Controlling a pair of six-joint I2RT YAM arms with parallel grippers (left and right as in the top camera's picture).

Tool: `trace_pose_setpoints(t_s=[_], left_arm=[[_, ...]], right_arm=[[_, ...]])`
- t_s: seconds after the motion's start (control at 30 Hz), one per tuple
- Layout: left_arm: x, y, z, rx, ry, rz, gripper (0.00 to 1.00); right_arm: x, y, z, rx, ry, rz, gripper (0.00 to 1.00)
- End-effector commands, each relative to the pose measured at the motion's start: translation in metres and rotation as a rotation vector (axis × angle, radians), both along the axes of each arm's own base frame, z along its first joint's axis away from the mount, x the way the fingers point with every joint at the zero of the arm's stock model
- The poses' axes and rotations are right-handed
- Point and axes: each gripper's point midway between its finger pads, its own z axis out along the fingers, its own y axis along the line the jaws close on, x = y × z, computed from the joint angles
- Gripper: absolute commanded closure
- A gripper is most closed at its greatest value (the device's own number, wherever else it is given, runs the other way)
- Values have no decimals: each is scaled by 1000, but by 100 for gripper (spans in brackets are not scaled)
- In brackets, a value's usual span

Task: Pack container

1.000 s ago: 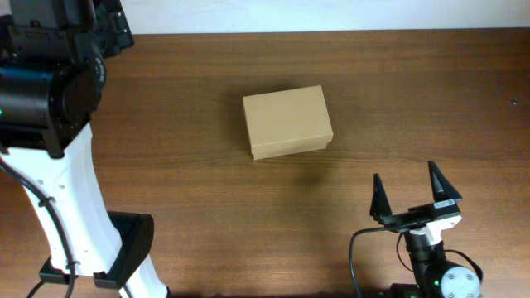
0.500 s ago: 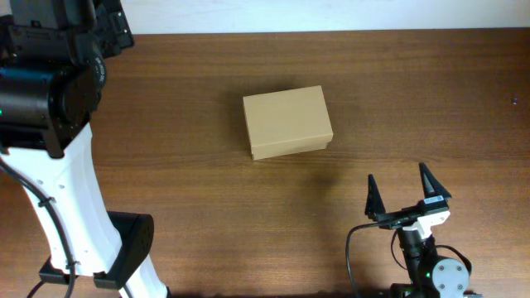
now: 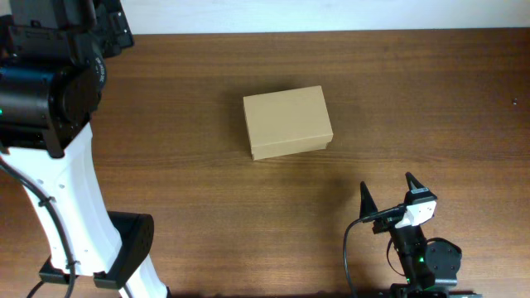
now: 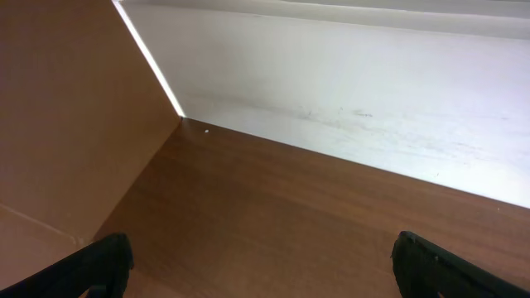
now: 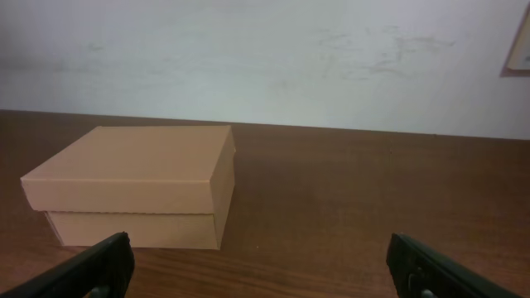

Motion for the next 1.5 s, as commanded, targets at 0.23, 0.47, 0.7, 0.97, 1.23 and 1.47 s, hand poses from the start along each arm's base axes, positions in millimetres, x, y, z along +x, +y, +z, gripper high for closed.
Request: trace_pose_setpoints(t_s=[0.23, 0.47, 0.7, 0.97, 1.23, 1.47], left_arm=[[1, 3, 0, 15, 4, 11, 0], [-3, 4, 5, 13, -11, 12, 0], [-7, 4, 77, -31, -317, 14, 0], [5, 3, 119, -71, -601, 15, 0], [6, 3, 105, -113, -893, 17, 0], [-22, 6, 51, -144, -1109, 18, 0]], right_arm=[[0, -2, -2, 11, 6, -12, 1], [0, -2, -2, 11, 6, -12, 1], [0, -2, -2, 11, 6, -12, 1], [0, -2, -2, 11, 6, -12, 1], [0, -2, -2, 11, 6, -12, 1], [0, -2, -2, 11, 6, -12, 1]])
